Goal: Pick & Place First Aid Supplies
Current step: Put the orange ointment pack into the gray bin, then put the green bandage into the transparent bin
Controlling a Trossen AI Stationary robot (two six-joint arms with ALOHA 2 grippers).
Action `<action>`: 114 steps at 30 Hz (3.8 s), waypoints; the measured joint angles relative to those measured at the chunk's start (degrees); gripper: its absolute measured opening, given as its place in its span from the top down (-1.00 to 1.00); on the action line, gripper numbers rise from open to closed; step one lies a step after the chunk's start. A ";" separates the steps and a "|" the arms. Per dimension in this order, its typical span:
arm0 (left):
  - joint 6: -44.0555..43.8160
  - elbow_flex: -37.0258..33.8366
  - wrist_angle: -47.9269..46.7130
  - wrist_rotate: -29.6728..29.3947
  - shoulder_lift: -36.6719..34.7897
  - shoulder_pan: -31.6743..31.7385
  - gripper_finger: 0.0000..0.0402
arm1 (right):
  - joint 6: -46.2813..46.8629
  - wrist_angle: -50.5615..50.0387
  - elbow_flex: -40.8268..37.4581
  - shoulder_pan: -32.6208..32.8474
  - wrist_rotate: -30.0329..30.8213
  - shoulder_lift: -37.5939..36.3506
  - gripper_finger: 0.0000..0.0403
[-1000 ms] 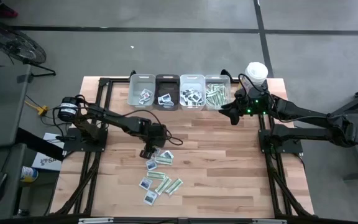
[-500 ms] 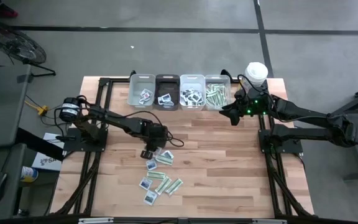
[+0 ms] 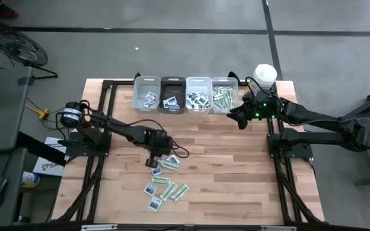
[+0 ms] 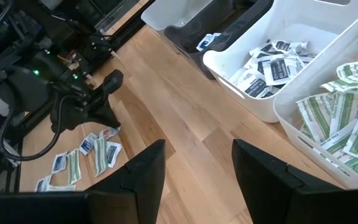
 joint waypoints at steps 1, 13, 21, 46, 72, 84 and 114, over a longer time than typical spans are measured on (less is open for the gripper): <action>-0.56 0.00 -0.01 -0.07 0.00 -0.29 0.98 | 0.00 0.00 0.00 0.00 0.01 0.00 0.11; -6.02 1.68 -1.74 -1.79 -2.12 -1.31 1.00 | 0.44 0.00 0.00 0.00 -0.39 0.00 0.11; -7.85 4.90 -6.61 -1.18 -4.05 -1.42 1.00 | 0.02 -0.01 0.00 0.00 -0.41 0.00 0.11; -6.88 13.05 -24.54 -7.64 -12.05 4.70 1.00 | -1.14 -0.11 0.00 -0.02 -0.22 0.00 0.11; 20.36 13.11 -20.76 -8.52 -18.78 47.99 1.00 | 0.12 -0.24 0.00 -0.02 3.12 0.02 0.11; 27.35 13.11 -16.64 -8.79 -10.90 53.99 1.00 | 4.58 -0.24 0.00 -0.02 3.70 0.02 0.11; 36.73 13.59 -13.94 -3.87 -7.61 54.16 0.61 | 7.04 -0.22 0.00 -0.02 5.47 0.02 0.11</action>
